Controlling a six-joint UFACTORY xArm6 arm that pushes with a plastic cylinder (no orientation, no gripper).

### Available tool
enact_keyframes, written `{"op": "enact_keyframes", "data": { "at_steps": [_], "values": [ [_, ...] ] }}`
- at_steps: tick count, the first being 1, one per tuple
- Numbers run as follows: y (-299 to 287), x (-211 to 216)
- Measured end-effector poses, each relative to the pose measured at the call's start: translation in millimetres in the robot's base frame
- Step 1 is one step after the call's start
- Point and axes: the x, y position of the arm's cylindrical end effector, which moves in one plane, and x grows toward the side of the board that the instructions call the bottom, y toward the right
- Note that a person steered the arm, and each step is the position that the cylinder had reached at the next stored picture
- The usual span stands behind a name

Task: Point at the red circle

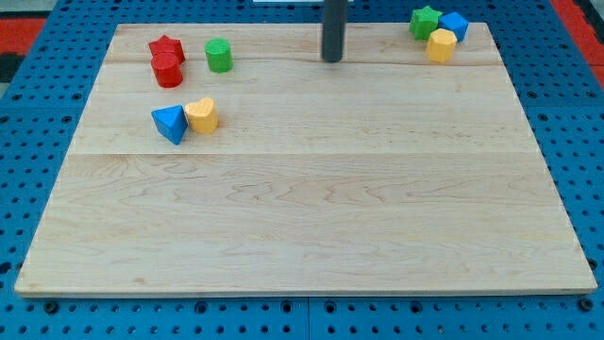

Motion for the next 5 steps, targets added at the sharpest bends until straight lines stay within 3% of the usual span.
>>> {"op": "enact_keyframes", "data": {
  "at_steps": [1,3,4,5],
  "values": [
    [-77,42],
    [-254,51],
    [-295,40],
    [-269,25]
  ]
}}
